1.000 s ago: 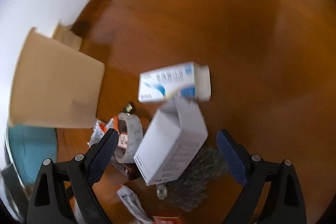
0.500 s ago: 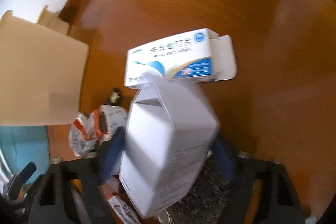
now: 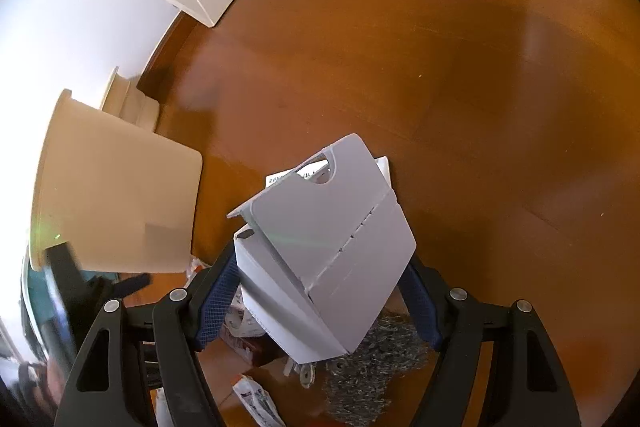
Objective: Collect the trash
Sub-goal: 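Grasp the snack wrapper with the left tool while the right tool grasps the white box, then drop the snack wrapper into the beige wastebasket with the left tool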
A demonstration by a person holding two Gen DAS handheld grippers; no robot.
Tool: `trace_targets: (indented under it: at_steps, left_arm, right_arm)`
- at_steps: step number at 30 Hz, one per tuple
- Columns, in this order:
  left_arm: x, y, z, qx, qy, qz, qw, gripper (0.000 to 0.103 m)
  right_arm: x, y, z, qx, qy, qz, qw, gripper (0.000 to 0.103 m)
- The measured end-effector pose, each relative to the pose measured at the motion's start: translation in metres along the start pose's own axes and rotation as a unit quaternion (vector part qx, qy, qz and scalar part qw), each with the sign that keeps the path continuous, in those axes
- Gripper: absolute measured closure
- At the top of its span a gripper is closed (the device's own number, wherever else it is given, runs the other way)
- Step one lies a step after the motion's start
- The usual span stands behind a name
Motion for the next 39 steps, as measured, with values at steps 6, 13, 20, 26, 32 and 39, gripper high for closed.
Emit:
trace_targets:
  at_steps: [6,13,20,26,32,39]
  left_arm:
    - [0.005,0.014,0.012,0.015,-0.055,-0.014,0.9983,0.07]
    - [0.008,0.022,-0.021,-0.019,-0.109,-0.06,0.9921,0.09]
    - [0.037,0.006,-0.156,-0.149,-0.167,-0.148,0.9633,0.09]
    - [0.147,-0.004,-0.243,-0.255,-0.113,-0.276,0.92,0.09]
    - [0.213,-0.023,-0.233,-0.252,-0.024,-0.369,0.8941,0.09]
    - [0.205,-0.024,-0.203,-0.236,-0.015,-0.391,0.8898,0.09]
  right_arm:
    - [-0.006,-0.005,-0.006,0.003,0.009,0.006,1.0,0.027]
    - [-0.015,-0.006,-0.004,0.002,0.01,0.028,1.0,0.027]
    - [-0.013,0.0,-0.01,-0.012,0.02,0.036,0.999,0.027]
    - [-0.004,0.004,-0.014,-0.021,0.028,0.033,0.999,0.027]
    - [0.004,0.003,-0.016,-0.022,0.033,0.02,0.999,0.027]
    - [0.016,0.002,-0.011,-0.016,0.03,0.008,0.999,0.027]
Point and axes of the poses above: each gripper's, at about its wrist camera, not at the fingertips, and z roughly the way its jaws point, x to its left, y to its top, the point moved 4 cm from there along z, roughly the way its jaws point, and after that the axes turned 5 degrees about x, right-handed, at the moved point
